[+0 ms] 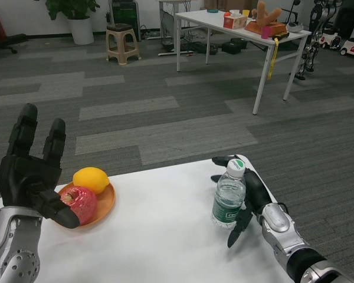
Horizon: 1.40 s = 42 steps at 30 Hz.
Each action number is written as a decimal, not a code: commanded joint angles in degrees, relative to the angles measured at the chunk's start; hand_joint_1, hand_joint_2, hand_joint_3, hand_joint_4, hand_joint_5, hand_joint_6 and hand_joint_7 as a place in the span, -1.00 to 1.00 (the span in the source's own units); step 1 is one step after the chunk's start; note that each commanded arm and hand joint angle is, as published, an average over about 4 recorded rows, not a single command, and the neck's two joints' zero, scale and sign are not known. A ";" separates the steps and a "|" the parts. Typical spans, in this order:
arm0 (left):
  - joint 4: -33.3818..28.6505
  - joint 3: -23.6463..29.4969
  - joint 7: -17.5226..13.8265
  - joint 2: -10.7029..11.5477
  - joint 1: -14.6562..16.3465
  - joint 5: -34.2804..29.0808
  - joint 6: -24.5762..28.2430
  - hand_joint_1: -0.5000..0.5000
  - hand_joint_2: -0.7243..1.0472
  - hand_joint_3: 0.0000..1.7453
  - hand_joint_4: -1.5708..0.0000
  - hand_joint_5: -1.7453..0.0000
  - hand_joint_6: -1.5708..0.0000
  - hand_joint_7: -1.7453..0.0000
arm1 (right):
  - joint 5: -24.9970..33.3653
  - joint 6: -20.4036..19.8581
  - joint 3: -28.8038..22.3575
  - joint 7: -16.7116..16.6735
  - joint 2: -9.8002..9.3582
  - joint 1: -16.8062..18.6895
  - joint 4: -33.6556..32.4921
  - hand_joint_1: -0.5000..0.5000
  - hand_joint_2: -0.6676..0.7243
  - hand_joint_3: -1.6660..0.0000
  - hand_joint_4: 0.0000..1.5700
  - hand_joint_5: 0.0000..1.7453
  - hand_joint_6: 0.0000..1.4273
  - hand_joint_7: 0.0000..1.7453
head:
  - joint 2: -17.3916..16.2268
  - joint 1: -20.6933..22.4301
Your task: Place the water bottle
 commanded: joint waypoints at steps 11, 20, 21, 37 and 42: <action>0.21 0.27 -0.14 -0.06 -0.23 0.00 -0.50 -1.00 -1.00 -0.90 1.00 1.00 1.00 1.00 | 0.91 0.89 -3.90 5.06 -0.65 0.37 -5.69 -0.92 1.00 1.00 -1.00 -1.00 -1.00 -0.76 | -0.24 0.26; -0.08 0.60 -0.14 -0.06 0.13 -0.09 -0.50 -0.99 -1.00 -0.90 1.00 1.00 1.00 1.00 | 1.33 1.26 -11.26 6.51 -1.09 3.10 -14.83 -0.92 1.00 1.00 -1.00 -1.00 -1.00 -0.76 | -0.52 -0.14; -0.10 0.60 -0.14 -0.06 0.13 -0.09 -0.50 -0.99 -1.00 -0.90 1.00 1.00 1.00 1.00 | 1.38 1.29 -11.67 6.60 -1.20 3.34 -15.35 -0.92 1.00 1.00 -1.00 -1.00 -1.00 -0.76 | -0.49 -0.17; -0.58 0.52 -0.05 0.18 0.19 -0.09 -0.50 -1.00 -0.95 -0.90 1.00 1.00 1.00 1.00 | 2.28 2.39 -25.08 6.45 -4.76 13.73 -40.23 -0.92 1.00 1.00 -1.00 -1.00 -1.00 -0.68 | 0.13 -1.07; -0.63 0.43 -0.05 0.20 0.13 0.00 -0.50 -1.00 -1.00 -0.93 1.00 1.00 1.00 1.00 | 2.43 2.63 -26.11 5.85 -6.21 13.84 -46.34 -0.92 1.00 1.00 -1.00 -1.00 -1.00 -0.68 | 0.58 -0.69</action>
